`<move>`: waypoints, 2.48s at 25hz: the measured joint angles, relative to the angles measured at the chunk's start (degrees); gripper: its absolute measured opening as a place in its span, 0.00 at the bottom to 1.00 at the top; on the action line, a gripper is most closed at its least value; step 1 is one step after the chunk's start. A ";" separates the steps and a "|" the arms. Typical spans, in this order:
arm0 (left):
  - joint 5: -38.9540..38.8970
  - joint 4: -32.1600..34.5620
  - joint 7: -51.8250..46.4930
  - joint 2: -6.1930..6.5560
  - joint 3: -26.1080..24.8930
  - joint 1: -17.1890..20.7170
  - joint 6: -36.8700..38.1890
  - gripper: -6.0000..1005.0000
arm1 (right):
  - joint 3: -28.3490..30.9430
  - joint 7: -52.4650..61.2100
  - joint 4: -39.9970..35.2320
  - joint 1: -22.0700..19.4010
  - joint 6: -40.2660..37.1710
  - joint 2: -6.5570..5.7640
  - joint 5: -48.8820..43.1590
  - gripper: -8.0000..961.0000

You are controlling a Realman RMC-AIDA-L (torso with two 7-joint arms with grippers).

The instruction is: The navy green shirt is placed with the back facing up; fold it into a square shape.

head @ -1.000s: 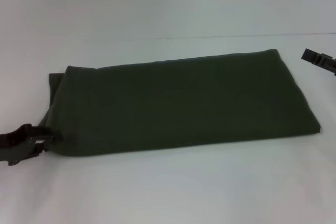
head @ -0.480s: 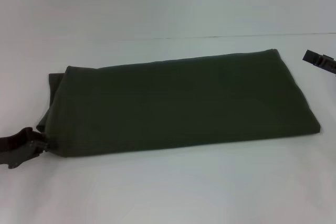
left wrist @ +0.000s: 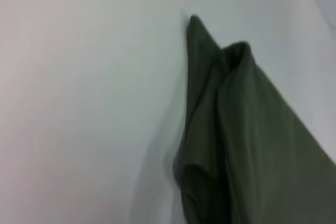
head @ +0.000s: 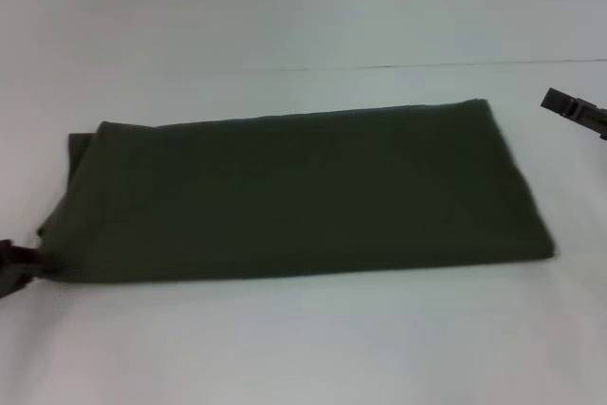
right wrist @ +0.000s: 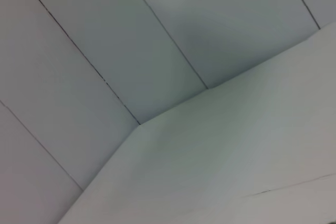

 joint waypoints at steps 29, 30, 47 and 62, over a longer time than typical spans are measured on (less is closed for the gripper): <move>-10.36 10.02 3.72 -0.44 -15.16 -1.40 24.91 0.06 | -0.01 -0.26 0.13 0.87 0.44 2.19 0.07 0.94; -11.14 10.78 3.58 -2.23 -14.90 -3.48 26.54 0.06 | 0.00 -0.26 0.12 0.48 0.33 2.06 0.07 0.94; -17.04 -31.69 33.34 -12.51 -2.83 -20.28 4.15 0.10 | -0.01 -0.49 -0.52 -4.59 -4.12 -1.70 1.63 0.94; -17.93 -29.02 40.28 -12.20 -3.70 -17.53 23.04 0.44 | -0.56 2.03 -0.56 -3.91 -4.39 -2.07 0.79 0.94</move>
